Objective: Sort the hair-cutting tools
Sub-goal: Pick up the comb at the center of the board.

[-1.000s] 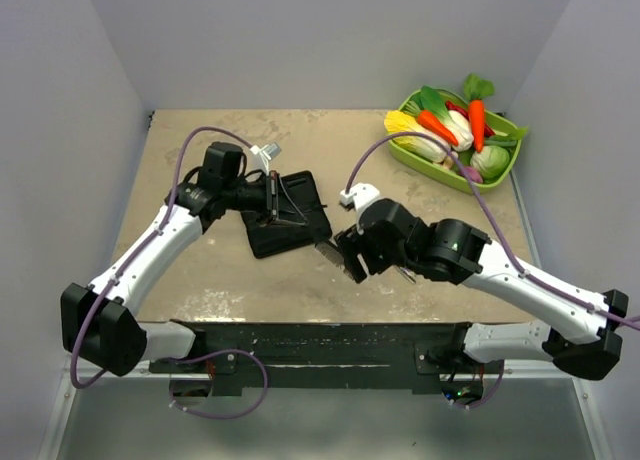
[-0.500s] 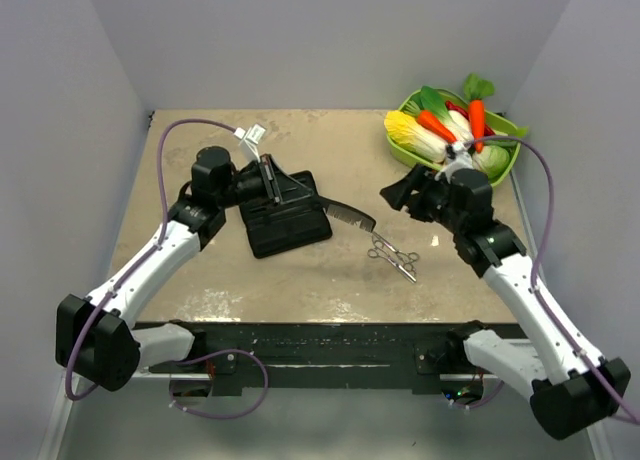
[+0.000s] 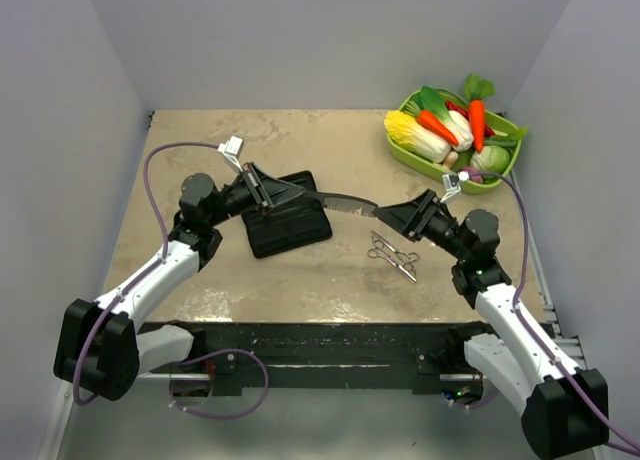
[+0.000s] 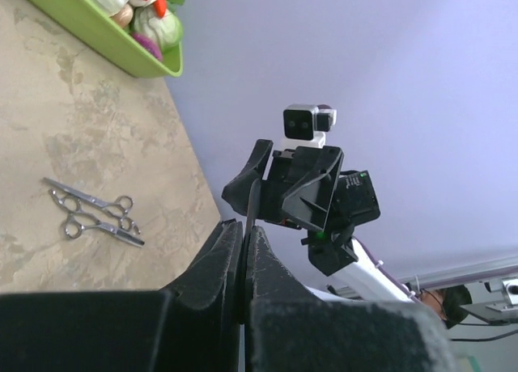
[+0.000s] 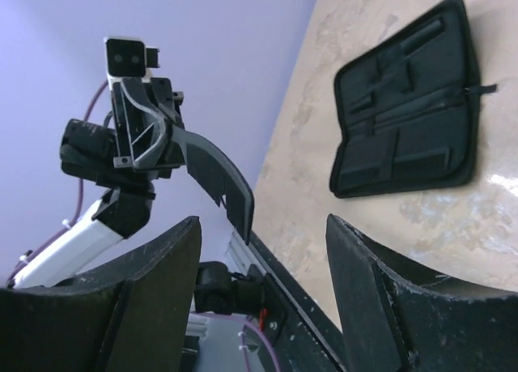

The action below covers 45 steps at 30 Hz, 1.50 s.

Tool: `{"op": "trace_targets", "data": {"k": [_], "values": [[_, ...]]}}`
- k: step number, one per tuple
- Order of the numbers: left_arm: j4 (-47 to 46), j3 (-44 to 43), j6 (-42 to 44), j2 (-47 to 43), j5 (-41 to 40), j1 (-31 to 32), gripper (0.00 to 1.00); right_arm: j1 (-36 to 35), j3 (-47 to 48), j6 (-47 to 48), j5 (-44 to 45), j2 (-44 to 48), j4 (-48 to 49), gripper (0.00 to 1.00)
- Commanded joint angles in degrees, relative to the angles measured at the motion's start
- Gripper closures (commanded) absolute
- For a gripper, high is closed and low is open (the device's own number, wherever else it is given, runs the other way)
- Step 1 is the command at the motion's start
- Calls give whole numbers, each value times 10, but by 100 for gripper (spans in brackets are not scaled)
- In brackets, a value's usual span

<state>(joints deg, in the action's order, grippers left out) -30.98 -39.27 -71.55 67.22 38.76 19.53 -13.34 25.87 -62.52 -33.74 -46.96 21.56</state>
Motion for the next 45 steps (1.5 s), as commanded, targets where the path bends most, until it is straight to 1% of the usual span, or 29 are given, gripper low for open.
{"op": "trace_targets", "data": {"k": [1,8,12,26,32,34,37,38,39,43,44,45], "values": [[-74,3,-25,-26,12,-12,100,5,9,-32,-72,-2,132,35],[-78,7,-23,-20,22,-15,100,4,15,-41,-92,-41,183,44],[-90,1,-29,-7,28,-15,100,4,16,-51,-99,-59,209,47],[-97,5,-32,-10,25,-15,100,4,52,-47,-112,-111,240,60],[-102,9,-32,-11,23,-15,100,2,45,-59,-124,-118,259,74],[-102,10,-32,-11,23,-15,100,2,41,-66,-128,-120,268,75],[-104,11,-32,-9,22,-15,100,3,37,-82,-135,-126,292,82],[-105,12,-32,-8,21,-15,100,3,37,-88,-136,-130,306,86],[-105,13,-32,-8,20,-15,100,2,37,-91,-137,-132,310,100],[-85,12,-16,-13,18,-16,100,2,43,-98,-136,-137,316,100],[-46,3,-4,-14,16,-16,100,2,47,-95,-140,-139,306,100],[-18,-4,10,-21,8,-16,95,3,53,-78,-141,-144,294,100]]}}
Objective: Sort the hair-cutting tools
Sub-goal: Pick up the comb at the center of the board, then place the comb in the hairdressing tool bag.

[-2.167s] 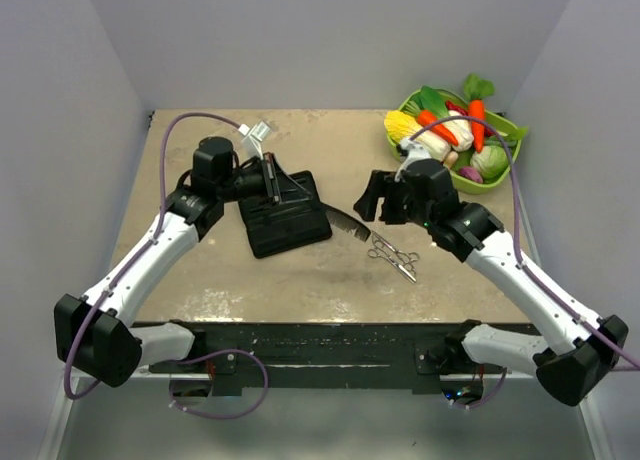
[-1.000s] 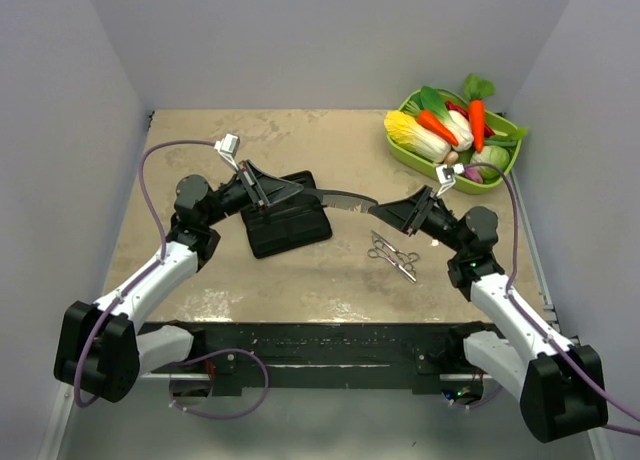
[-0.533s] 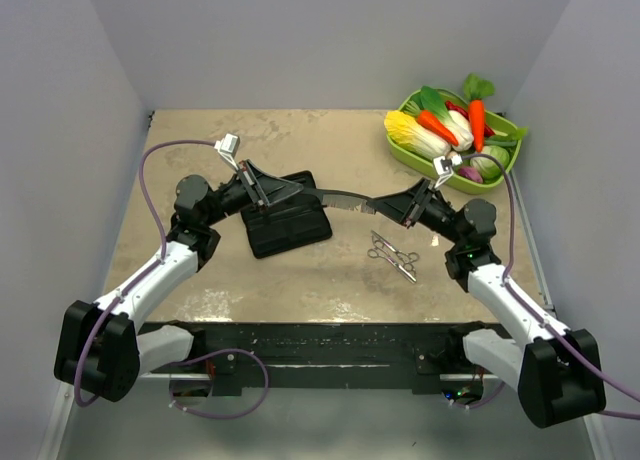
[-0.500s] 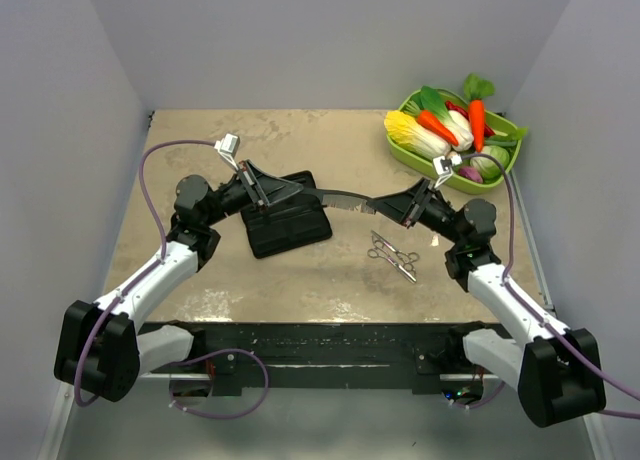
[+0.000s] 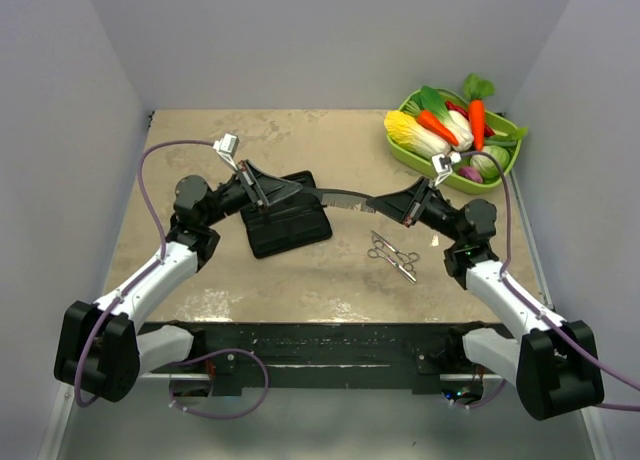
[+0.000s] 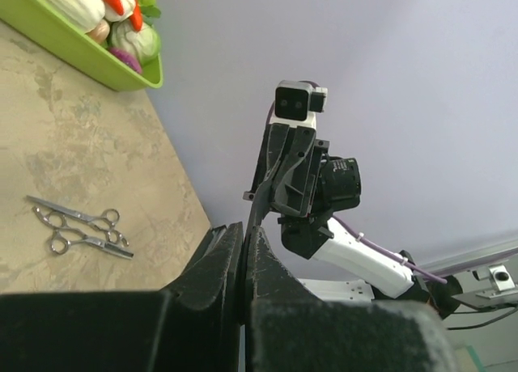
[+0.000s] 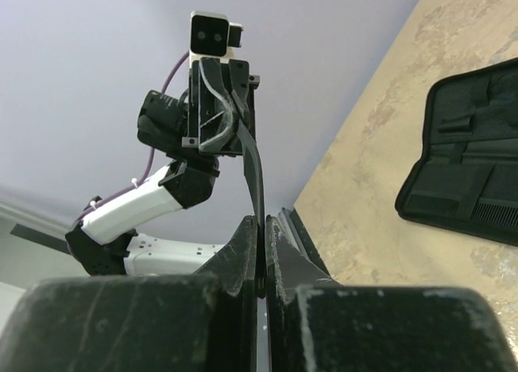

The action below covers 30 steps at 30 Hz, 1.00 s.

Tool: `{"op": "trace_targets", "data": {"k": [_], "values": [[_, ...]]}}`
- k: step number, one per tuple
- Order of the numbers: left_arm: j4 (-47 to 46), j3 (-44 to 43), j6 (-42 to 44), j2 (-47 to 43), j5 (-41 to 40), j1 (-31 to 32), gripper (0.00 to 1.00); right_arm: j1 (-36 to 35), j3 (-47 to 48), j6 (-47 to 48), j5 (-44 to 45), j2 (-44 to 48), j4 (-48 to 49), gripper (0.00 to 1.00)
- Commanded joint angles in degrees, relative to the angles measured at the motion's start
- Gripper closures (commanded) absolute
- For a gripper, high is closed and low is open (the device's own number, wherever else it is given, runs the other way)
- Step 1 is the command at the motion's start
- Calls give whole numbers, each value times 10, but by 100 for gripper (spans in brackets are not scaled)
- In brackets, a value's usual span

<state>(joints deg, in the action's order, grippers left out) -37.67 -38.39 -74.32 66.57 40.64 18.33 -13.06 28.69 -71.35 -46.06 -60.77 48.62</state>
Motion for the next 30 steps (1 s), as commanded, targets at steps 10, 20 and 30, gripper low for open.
{"op": "trace_targets", "data": {"k": [10,20,30], "values": [[524,-187,307,-51,-247,-4,0,4,137,125,-25,-59,-142,100],[777,-224,365,25,-485,-5,0,4,303,345,22,-200,-441,100],[705,-149,349,90,-485,-11,10,-1,471,510,49,-351,-641,100]]}}
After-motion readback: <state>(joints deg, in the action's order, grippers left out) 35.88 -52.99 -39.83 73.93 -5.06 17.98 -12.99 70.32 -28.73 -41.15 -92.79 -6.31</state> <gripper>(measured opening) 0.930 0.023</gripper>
